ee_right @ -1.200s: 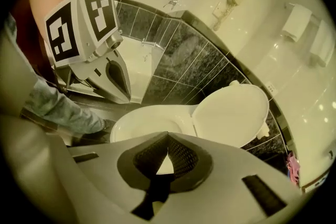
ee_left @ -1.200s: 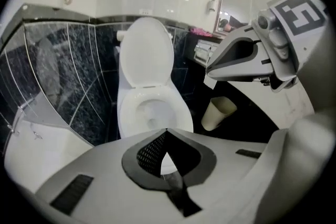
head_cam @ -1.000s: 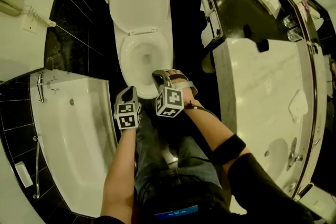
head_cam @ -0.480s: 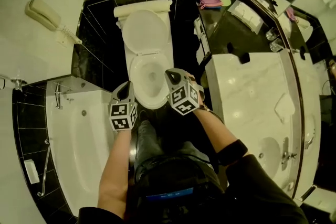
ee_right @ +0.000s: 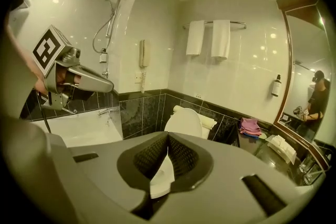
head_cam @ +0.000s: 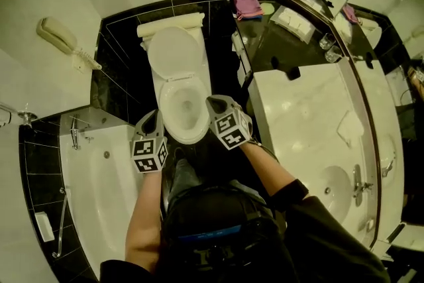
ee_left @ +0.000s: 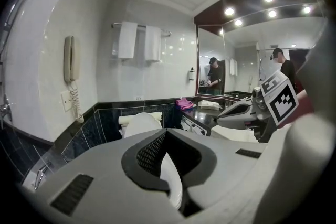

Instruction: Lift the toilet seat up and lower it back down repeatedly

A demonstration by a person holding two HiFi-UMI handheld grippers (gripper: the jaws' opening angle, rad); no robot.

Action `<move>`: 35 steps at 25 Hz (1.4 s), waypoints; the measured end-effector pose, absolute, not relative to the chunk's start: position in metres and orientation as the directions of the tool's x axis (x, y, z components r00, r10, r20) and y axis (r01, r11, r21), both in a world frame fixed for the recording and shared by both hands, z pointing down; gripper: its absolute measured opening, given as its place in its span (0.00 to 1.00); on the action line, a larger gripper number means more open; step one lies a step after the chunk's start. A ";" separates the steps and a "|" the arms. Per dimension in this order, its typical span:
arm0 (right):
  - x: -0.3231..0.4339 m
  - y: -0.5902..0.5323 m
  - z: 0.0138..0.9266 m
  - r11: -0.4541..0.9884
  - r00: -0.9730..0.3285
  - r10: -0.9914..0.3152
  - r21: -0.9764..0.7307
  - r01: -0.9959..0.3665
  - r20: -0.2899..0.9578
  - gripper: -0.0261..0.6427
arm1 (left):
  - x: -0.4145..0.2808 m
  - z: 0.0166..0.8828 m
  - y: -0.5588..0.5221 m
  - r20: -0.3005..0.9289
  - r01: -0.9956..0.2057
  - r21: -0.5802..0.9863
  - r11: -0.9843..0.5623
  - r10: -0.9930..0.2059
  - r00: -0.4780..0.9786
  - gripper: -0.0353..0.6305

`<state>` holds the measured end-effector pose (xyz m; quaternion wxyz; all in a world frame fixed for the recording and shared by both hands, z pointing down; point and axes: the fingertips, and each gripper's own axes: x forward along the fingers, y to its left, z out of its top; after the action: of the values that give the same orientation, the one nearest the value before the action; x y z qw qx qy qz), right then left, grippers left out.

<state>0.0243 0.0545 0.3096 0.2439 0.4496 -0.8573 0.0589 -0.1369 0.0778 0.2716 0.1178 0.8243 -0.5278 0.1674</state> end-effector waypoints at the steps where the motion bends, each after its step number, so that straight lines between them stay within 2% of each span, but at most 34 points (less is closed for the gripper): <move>1: 0.026 0.057 0.310 0.588 -0.475 -0.741 0.118 -0.800 0.475 0.07 | -0.137 0.272 0.080 0.400 -0.911 0.016 -0.412 -0.832 0.384 0.03; 12: 0.035 0.055 0.309 0.588 -0.470 -0.748 0.138 -0.797 0.469 0.07 | -0.138 0.267 0.080 0.378 -0.920 0.007 -0.392 -0.851 0.366 0.04; 26: 0.032 0.053 0.332 0.568 -0.429 -0.734 0.128 -0.813 0.527 0.07 | -0.145 0.279 0.076 0.392 -0.917 0.003 -0.399 -0.843 0.368 0.04; 30: 0.034 0.050 0.361 0.531 -0.412 -0.715 0.056 -0.845 0.565 0.08 | -0.146 0.292 0.069 0.403 -0.910 -0.007 -0.414 -0.834 0.376 0.04; 33: 0.040 0.047 0.387 0.480 -0.398 -0.690 -0.030 -0.877 0.605 0.16 | -0.143 0.307 0.063 0.407 -0.901 -0.016 -0.434 -0.826 0.391 0.04; 35: 0.042 0.046 0.410 0.446 -0.395 -0.669 -0.085 -0.891 0.630 0.18 | -0.141 0.319 0.060 0.407 -0.894 -0.020 -0.448 -0.820 0.402 0.04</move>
<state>0.0422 0.0462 0.4100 0.2640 0.4827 -0.8082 0.2102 -0.1412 0.0596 0.3190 0.1011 0.8312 -0.5155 0.1820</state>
